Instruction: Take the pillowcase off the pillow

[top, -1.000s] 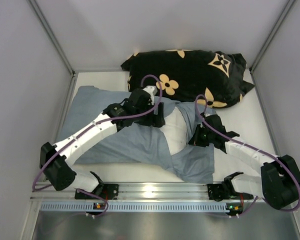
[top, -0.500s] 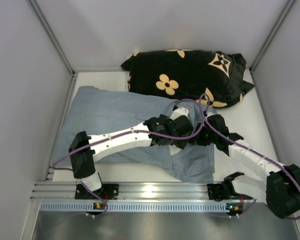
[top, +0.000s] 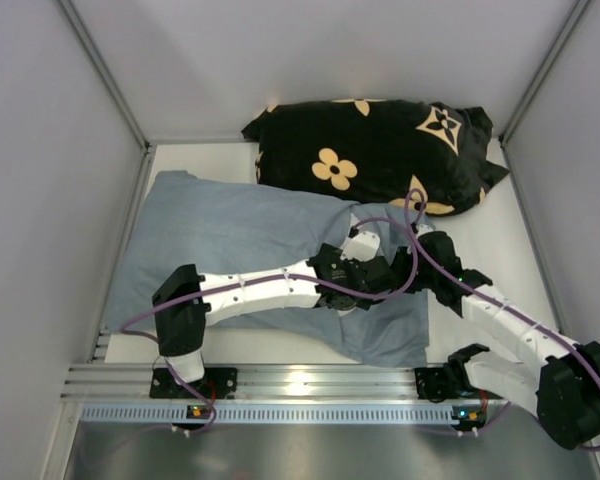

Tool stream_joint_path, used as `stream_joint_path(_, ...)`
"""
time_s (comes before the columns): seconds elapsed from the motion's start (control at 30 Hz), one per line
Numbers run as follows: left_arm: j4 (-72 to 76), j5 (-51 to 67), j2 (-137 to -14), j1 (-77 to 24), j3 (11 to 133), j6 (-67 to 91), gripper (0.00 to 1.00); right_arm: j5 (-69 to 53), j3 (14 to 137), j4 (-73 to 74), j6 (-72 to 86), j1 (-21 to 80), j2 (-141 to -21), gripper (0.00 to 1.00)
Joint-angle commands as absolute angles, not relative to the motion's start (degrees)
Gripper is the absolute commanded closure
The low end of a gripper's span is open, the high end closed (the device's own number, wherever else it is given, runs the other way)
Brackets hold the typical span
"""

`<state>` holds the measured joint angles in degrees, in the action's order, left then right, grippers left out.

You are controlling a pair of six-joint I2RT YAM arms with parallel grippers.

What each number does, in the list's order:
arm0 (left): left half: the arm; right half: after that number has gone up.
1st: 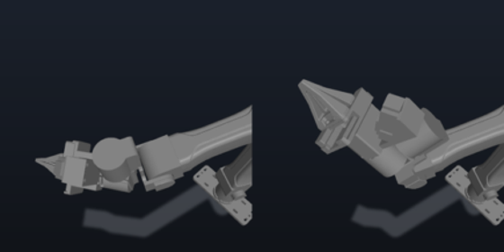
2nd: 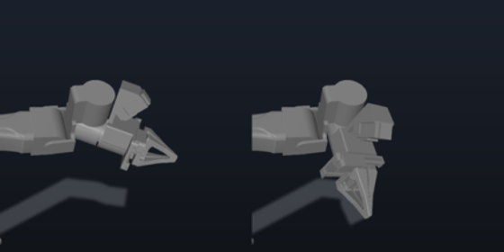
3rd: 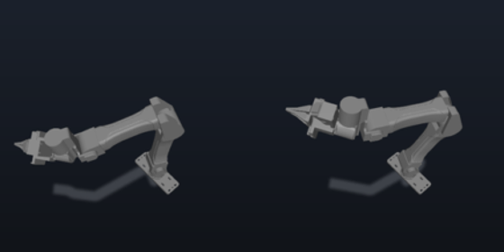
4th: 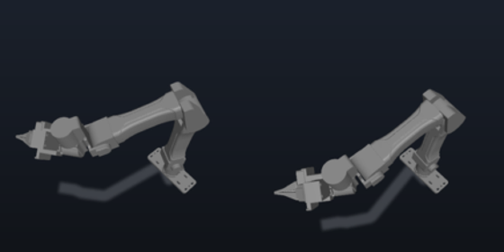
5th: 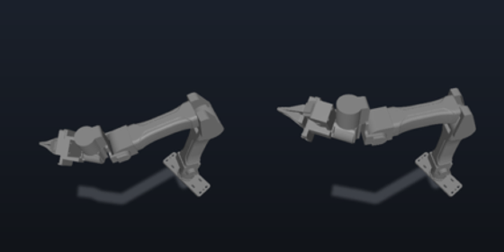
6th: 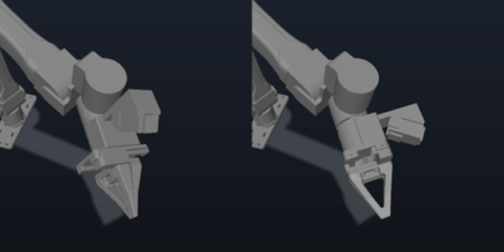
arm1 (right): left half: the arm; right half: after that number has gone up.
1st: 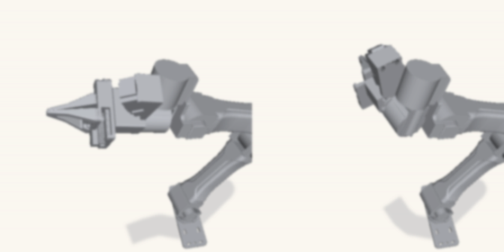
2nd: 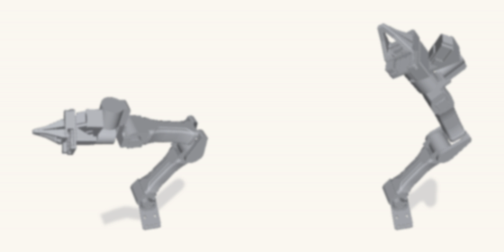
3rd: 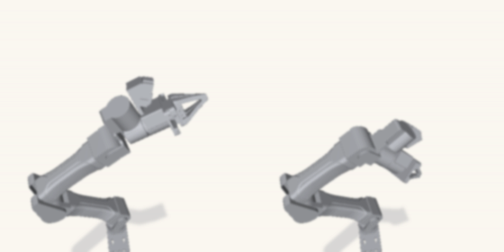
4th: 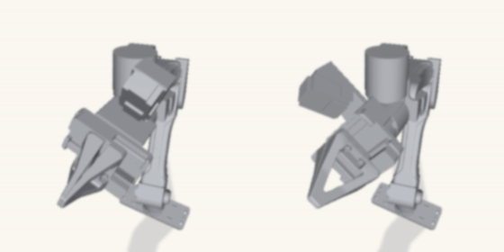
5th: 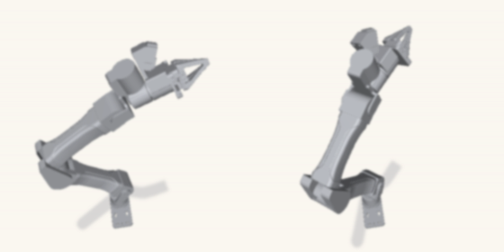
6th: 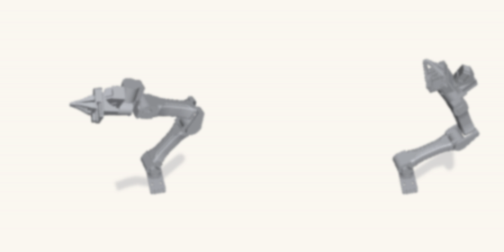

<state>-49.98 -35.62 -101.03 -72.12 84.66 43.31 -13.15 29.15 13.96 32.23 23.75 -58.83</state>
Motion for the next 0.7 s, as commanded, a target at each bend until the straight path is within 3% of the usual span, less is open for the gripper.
stream_joint_path(0.0,-49.4,-31.2,-103.9,-72.4,85.1,42.4,0.01,-12.4,28.7,14.7,32.8,24.3,-56.9,0.90)
stream_joint_path(0.17,-41.9,-22.9,-104.2,-71.5,79.5,40.3,0.02,-12.7,29.4,15.6,32.4,24.3,-56.2,0.90)
stream_joint_path(0.23,-39.9,-20.3,-104.6,-69.5,76.5,39.8,0.35,-13.1,29.4,15.8,32.7,24.3,-55.6,0.90)
stream_joint_path(0.33,-35.1,-17.1,-104.7,-66.2,71.8,39.1,1.00,-13.2,29.4,16.3,32.8,24.3,-54.2,0.89)
stream_joint_path(0.47,-31.5,-17.1,-102.4,-63.4,69.5,38.0,1.00,-13.9,29.4,17.5,32.0,24.3,-53.2,0.81)
stream_joint_path(0.57,-30.9,-18.3,-99.3,-62.2,70.3,36.8,1.00,-16.1,29.4,18.2,30.7,24.4,-53.4,0.61)
stream_joint_path(0.67,-30.8,-19.1,-97.2,-61.2,72.8,35.3,1.00,-18.5,28.9,17.8,30.2,24.6,-53.8,0.33)
